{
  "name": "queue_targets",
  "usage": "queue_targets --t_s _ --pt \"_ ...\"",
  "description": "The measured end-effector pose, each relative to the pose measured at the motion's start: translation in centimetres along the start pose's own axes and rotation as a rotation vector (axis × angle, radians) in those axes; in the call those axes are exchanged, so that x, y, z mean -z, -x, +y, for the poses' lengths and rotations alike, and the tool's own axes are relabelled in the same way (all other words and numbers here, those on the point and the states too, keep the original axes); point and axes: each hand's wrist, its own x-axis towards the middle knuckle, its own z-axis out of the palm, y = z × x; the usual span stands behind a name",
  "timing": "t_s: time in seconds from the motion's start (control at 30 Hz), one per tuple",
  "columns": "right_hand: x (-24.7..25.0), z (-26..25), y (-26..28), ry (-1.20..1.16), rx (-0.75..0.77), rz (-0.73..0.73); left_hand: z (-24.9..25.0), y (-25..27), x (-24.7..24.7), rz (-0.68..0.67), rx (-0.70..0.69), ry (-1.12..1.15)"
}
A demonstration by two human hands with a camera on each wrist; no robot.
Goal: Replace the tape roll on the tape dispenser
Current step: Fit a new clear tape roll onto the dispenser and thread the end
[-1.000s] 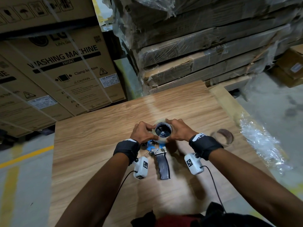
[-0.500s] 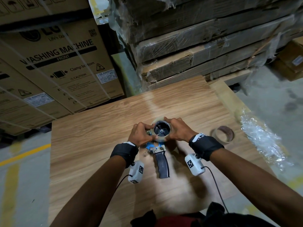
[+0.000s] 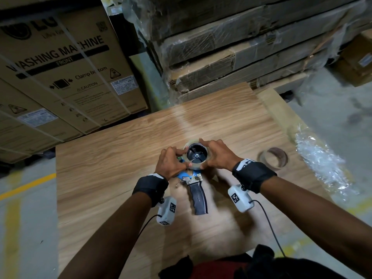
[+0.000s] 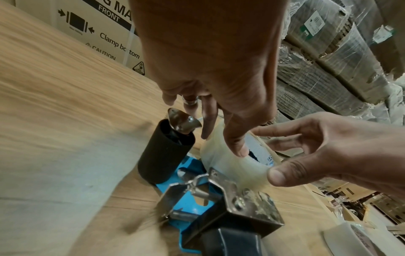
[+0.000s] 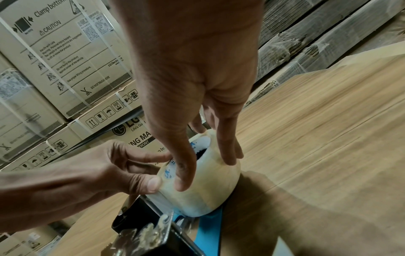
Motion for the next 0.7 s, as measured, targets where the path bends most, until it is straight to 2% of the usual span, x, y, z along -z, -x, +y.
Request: queue_targets --t_s 0.2,0.5,0.7 --pt "-0.5 0.6 -0.2 0.0 -0.009 -0.005 -0.9 -0.6 -0.7 -0.017 -0.019 -0.045" --pt "-1.3 1.4 -1.0 0.001 -0.021 -0.018 -0.7 -1.5 -1.6 -0.054 0.006 -0.28" --pt "-1.1 1.5 -1.1 -0.029 -0.013 -0.03 -0.7 -1.7 -1.5 -0.041 -0.006 -0.278"
